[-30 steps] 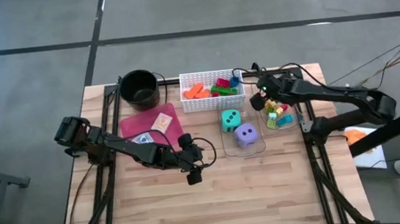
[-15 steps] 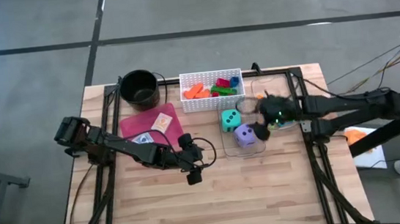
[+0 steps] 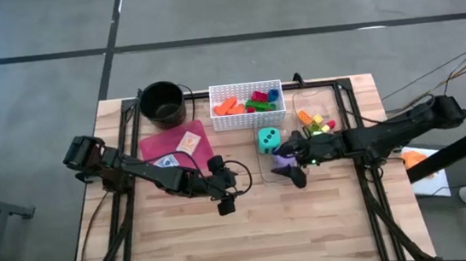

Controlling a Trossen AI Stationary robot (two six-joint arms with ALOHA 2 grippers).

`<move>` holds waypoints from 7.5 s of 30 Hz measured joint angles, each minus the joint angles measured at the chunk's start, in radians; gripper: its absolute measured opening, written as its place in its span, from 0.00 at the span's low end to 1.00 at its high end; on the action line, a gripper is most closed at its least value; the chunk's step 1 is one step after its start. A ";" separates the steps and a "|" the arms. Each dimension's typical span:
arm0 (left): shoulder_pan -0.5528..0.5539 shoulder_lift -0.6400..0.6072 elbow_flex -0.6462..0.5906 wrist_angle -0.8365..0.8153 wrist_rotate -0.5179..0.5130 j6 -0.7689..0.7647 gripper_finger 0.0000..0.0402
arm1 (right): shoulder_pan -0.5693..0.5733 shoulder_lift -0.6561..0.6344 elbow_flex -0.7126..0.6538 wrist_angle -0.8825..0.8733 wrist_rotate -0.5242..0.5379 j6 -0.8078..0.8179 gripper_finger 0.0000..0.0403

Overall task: Pick & Place Toys
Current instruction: Return to Home Position

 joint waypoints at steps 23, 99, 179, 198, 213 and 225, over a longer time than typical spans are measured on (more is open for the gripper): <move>0.004 -0.407 -0.001 -0.249 -0.019 0.067 0.71 | 0.000 -0.105 0.004 0.156 -0.218 -0.173 0.04; 0.007 -1.553 -0.941 0.106 -0.060 0.235 0.71 | -0.001 -1.084 -0.587 -0.050 -0.206 -0.431 0.02; 0.007 -1.552 -0.942 0.106 -0.060 0.235 0.71 | -0.001 -1.083 -0.587 -0.050 -0.207 -0.432 0.02; 0.007 -1.552 -0.942 0.106 -0.060 0.235 0.71 | -0.001 -1.083 -0.587 -0.050 -0.206 -0.432 0.02; 0.007 -1.552 -0.942 0.106 -0.060 0.235 0.71 | -0.001 -1.083 -0.587 -0.050 -0.207 -0.432 0.02; 0.007 -1.552 -0.942 0.106 -0.060 0.235 0.71 | -0.001 -1.083 -0.587 -0.050 -0.207 -0.432 0.02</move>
